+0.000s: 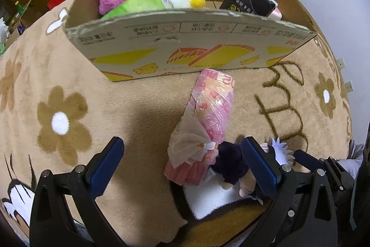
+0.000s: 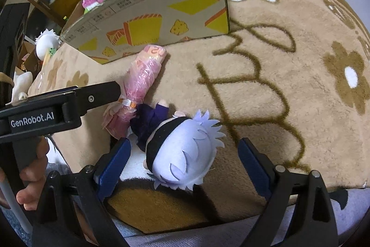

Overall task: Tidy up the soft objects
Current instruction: 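Grasp the pink wrapped item with the left tool while the right tool grasps the white-haired doll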

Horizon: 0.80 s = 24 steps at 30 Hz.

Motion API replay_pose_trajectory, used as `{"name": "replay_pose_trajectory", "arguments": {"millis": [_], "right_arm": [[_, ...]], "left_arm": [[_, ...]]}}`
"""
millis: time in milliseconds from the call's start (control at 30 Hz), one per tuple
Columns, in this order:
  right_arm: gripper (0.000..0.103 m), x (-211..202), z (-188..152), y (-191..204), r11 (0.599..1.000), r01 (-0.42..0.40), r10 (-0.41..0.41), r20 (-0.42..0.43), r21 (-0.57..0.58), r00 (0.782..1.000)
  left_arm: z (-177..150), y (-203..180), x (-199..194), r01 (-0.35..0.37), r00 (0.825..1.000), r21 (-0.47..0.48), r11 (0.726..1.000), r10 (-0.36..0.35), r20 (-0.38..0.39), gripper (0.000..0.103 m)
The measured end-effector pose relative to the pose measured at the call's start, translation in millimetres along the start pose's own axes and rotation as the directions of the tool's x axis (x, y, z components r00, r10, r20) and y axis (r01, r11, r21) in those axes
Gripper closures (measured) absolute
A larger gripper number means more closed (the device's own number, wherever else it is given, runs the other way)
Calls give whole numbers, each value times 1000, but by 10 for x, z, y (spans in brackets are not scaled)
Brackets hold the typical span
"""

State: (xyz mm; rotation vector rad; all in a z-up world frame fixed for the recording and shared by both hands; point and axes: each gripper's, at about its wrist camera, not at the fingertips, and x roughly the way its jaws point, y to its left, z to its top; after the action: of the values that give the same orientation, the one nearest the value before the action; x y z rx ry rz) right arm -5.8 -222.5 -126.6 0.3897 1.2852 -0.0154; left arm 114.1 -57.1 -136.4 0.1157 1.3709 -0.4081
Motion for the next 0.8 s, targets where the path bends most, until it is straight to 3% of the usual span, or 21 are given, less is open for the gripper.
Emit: {"name": "replay_pose_trajectory", "arguments": {"millis": [167,267,300,500,733,800], "right_arm": [[8,123,12,9,1000,-18,18,-45,10,999],[33,222,11,12,998,-48,50,-83,27,995],[36,257,16,9,998,-58,61,-97,37,993],[36,274,45,-18,996,-64,69,-84,58,994],[37,264,76,-29,996,-73,76,-66,44,995],[38,263,90,-41,996,-79,82,-63,43,995]], "left_arm": [[9,-54,138,-2,999,16,1000,2,-32,2],[9,-99,224,-18,999,33,999,20,-42,2],[9,-112,246,-23,999,38,999,25,-43,3],[23,-219,455,-58,997,58,997,61,-55,11],[2,-235,522,-34,998,34,999,35,-51,47],[-17,-261,510,-42,998,56,998,44,-39,50]]}}
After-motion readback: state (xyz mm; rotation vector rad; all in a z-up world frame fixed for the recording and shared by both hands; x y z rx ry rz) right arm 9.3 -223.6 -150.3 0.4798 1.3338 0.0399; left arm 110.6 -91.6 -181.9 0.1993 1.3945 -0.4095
